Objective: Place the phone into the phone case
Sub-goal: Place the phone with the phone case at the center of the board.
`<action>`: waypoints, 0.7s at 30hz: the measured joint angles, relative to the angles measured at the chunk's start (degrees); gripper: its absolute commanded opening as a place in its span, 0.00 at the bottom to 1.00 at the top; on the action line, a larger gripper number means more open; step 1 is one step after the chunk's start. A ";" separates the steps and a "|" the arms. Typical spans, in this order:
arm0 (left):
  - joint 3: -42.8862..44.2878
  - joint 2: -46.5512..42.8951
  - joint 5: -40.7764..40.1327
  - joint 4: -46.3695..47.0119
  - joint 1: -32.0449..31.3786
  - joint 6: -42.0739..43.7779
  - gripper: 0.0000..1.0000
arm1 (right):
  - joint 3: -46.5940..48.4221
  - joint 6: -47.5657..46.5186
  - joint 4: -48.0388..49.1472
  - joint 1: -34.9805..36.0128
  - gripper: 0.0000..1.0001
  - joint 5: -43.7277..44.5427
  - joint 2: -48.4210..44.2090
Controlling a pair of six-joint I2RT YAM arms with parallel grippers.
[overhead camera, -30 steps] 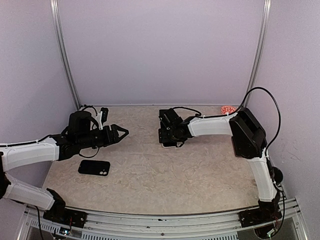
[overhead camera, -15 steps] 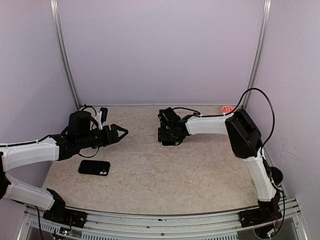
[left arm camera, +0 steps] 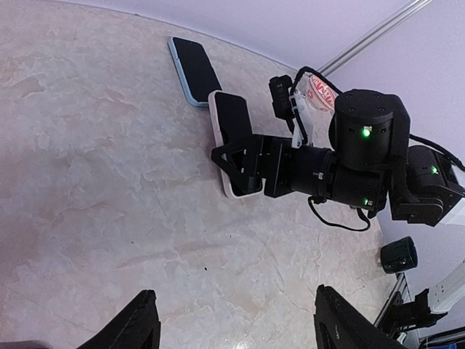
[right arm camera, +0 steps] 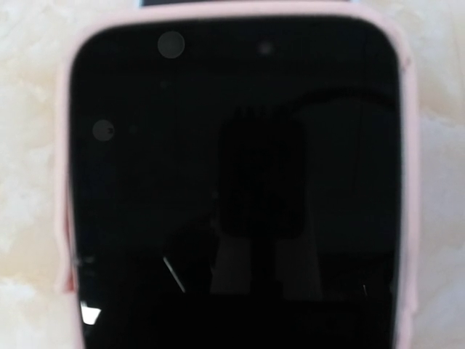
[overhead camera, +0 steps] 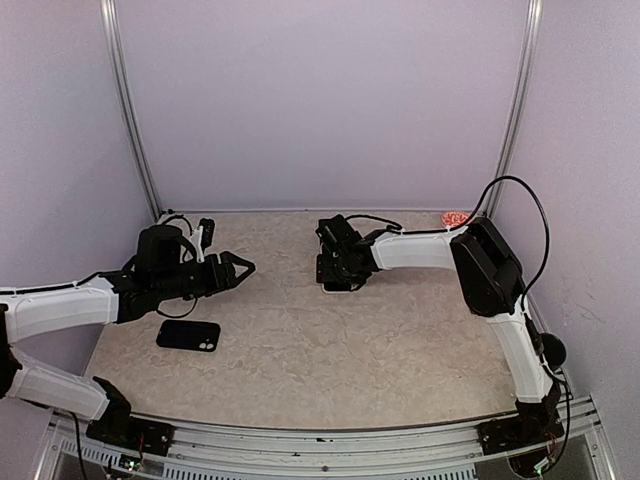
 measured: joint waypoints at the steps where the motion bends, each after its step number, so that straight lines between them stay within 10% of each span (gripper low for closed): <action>1: -0.09 0.00 0.00 -0.02 0.00 0.00 0.71 | -0.02 -0.02 0.00 -0.02 0.74 0.00 0.00; 21: -0.63 0.00 0.00 0.48 0.00 -0.04 0.71 | 0.85 -0.33 2.25 -0.37 0.88 -0.28 1.16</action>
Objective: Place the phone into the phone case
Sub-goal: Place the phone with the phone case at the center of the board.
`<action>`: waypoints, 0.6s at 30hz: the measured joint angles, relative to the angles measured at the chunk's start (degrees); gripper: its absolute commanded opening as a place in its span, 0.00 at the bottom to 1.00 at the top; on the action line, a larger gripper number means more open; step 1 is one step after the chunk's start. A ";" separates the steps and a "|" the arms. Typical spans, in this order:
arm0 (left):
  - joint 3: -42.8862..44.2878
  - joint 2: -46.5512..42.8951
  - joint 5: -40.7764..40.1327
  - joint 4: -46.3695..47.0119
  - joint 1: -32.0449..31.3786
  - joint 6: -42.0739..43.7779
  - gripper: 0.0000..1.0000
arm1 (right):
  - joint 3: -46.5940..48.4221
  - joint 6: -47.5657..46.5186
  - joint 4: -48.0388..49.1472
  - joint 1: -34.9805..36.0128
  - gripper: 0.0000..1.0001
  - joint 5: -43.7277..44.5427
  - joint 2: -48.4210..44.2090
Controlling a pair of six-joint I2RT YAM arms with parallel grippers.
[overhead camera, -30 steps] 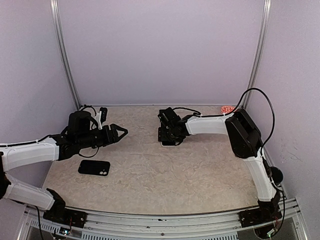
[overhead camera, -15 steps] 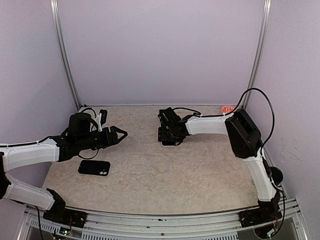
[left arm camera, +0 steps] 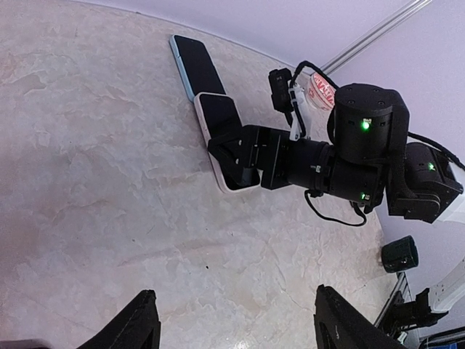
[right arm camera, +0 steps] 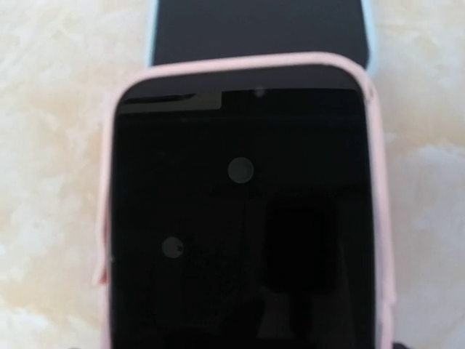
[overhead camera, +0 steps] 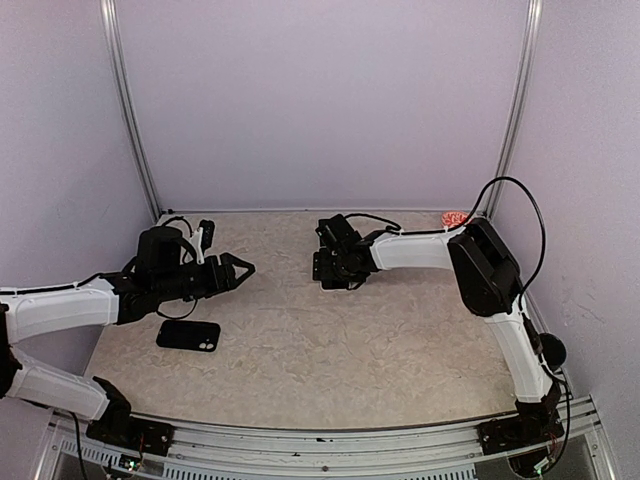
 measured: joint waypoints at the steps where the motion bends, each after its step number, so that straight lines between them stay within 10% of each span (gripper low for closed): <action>1: -0.07 0.00 0.00 0.04 0.00 -0.02 0.72 | 0.02 0.00 0.04 0.00 0.88 -0.04 0.00; 18: -0.31 0.04 0.09 1.20 0.00 -0.48 0.71 | -3.50 1.53 3.43 0.59 0.65 2.40 -1.33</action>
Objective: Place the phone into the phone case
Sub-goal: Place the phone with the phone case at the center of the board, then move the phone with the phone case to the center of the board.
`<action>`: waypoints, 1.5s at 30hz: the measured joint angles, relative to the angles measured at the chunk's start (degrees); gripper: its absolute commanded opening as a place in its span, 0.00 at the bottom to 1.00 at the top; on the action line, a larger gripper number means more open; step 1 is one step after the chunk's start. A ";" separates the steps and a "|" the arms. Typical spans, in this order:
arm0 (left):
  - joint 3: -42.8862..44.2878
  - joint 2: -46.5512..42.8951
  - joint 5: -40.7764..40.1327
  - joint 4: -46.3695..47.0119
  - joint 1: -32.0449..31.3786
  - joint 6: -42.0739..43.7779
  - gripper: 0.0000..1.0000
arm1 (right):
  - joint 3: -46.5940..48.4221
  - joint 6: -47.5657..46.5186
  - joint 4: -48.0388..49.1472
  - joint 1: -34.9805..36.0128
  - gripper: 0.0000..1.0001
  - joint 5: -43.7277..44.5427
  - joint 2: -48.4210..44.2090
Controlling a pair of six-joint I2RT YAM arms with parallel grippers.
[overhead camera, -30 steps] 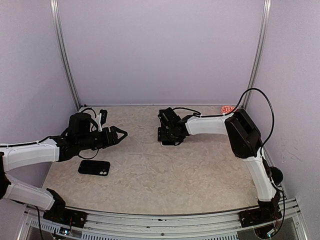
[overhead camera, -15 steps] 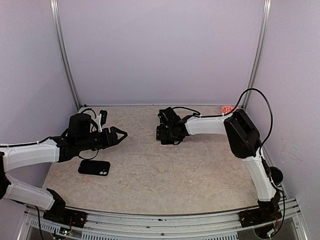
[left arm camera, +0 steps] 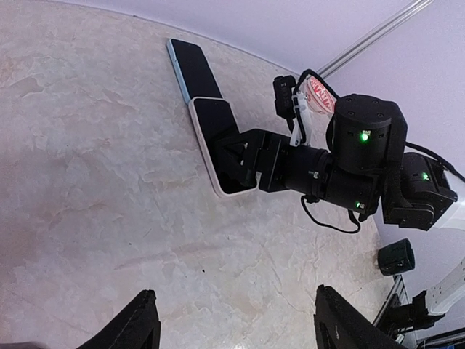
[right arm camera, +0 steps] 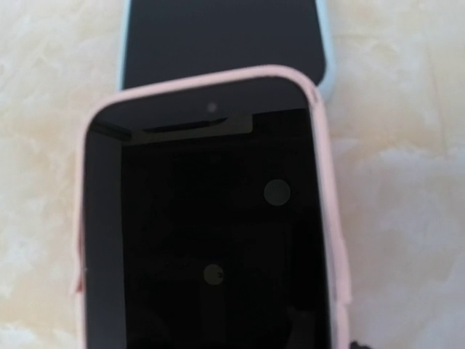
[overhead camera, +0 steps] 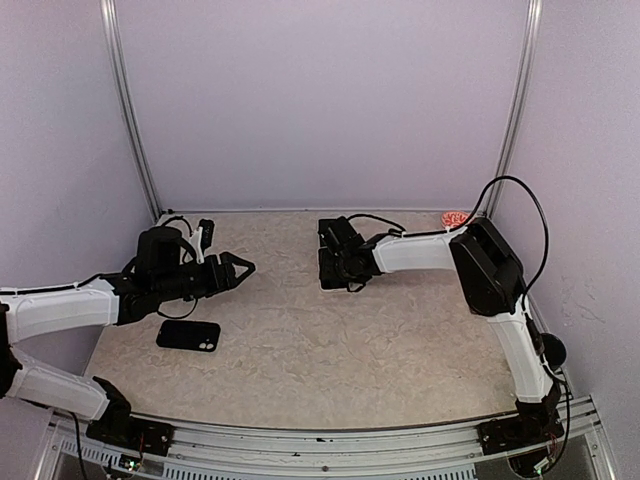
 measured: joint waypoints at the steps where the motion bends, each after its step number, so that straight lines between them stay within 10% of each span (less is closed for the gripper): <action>1: -0.09 0.00 0.02 0.11 0.00 -0.09 0.71 | -0.24 0.04 0.20 0.09 0.66 0.20 -0.09; 7: -0.74 -0.02 0.20 0.37 0.00 -0.35 0.72 | -2.60 0.74 1.42 0.37 0.88 0.48 -1.25; 45: -1.77 -0.09 0.37 1.33 0.11 -0.55 0.71 | -8.57 0.17 8.66 0.79 0.99 -2.73 -4.52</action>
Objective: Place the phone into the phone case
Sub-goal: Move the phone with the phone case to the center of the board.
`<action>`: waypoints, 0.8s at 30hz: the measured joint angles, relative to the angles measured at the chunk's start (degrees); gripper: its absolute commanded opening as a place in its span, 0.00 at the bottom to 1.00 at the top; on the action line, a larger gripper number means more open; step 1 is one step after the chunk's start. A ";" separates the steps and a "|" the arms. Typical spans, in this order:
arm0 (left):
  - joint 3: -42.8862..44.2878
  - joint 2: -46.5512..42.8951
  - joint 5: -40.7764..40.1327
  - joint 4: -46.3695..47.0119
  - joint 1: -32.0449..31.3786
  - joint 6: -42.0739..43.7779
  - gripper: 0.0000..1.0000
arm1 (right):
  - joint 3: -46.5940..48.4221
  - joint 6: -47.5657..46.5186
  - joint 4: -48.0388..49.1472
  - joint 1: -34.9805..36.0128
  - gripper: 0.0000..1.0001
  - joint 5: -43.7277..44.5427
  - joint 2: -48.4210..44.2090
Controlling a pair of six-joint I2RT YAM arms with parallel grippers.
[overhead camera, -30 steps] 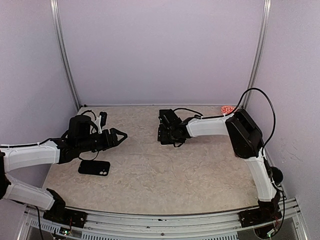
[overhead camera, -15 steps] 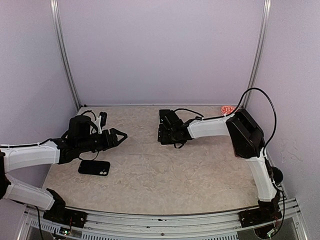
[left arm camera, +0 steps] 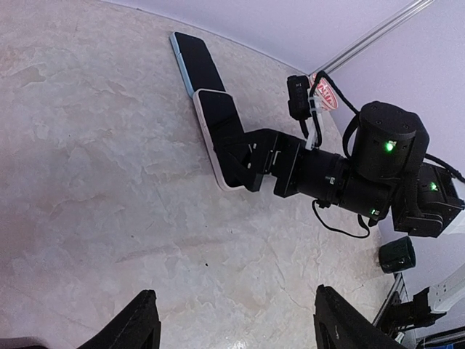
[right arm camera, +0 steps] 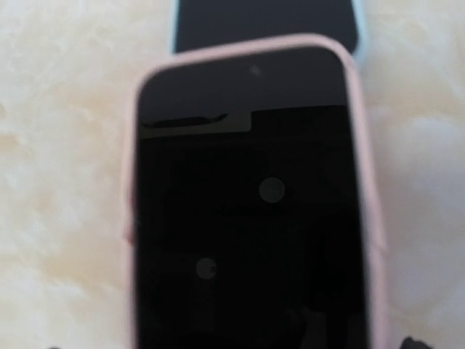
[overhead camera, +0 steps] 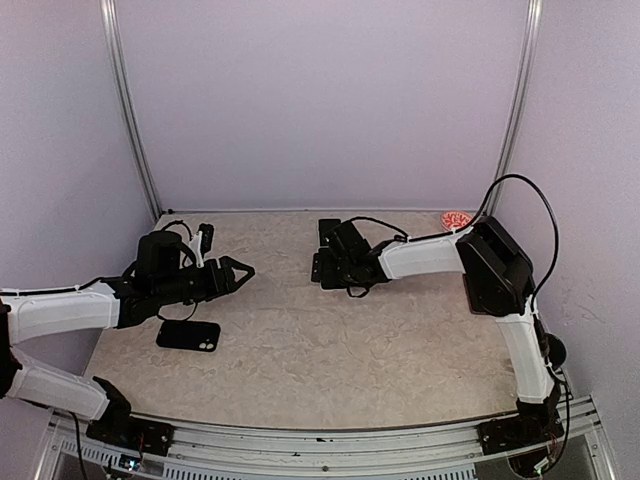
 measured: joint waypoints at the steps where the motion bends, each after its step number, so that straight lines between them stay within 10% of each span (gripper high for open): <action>1: 0.00 0.02 0.00 -0.02 0.00 0.00 0.71 | 0.98 -0.02 -0.24 0.04 0.99 -0.02 0.48; 12: 0.00 0.02 0.04 0.00 0.00 0.00 0.71 | 11.56 -0.98 -8.83 0.44 0.98 3.34 6.45; 19: -0.02 0.02 0.07 0.07 0.00 -0.02 0.71 | 11.96 -0.81 -10.75 1.07 0.68 6.25 6.84; 24: -0.39 0.04 0.46 0.92 0.00 -0.39 0.71 | 11.67 0.09 -10.80 1.51 0.66 7.89 6.69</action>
